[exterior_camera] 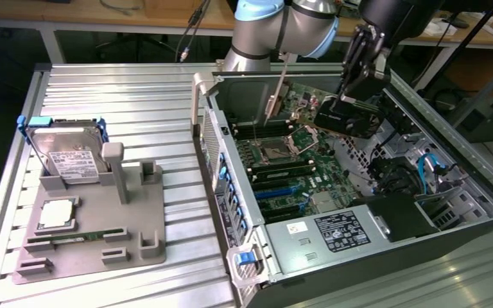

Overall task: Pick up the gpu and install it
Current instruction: 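Insert the gpu into the slot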

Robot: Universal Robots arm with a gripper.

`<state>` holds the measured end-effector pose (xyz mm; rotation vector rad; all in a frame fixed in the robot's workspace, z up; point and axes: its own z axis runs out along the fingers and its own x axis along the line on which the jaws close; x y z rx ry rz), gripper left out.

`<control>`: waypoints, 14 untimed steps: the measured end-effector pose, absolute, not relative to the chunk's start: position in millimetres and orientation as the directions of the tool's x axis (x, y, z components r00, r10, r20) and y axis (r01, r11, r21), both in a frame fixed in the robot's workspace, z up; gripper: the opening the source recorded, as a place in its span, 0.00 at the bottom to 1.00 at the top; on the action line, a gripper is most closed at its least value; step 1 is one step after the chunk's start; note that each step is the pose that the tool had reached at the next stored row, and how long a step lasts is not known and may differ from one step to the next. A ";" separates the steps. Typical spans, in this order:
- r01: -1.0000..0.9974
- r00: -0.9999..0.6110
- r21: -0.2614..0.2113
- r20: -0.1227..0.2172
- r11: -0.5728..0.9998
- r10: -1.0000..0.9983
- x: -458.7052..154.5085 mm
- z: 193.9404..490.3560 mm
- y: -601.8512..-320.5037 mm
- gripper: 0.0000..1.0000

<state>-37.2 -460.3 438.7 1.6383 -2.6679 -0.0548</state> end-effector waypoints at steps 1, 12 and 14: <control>-0.897 -0.440 0.035 -0.009 0.440 -0.898 -37.2 438.7 -460.3 0.27; -0.925 -0.380 0.035 -0.009 0.379 -0.925 -37.1 438.7 -460.1 0.27; -0.925 -0.380 0.035 -0.009 0.379 -0.925 -37.1 438.7 -460.2 0.27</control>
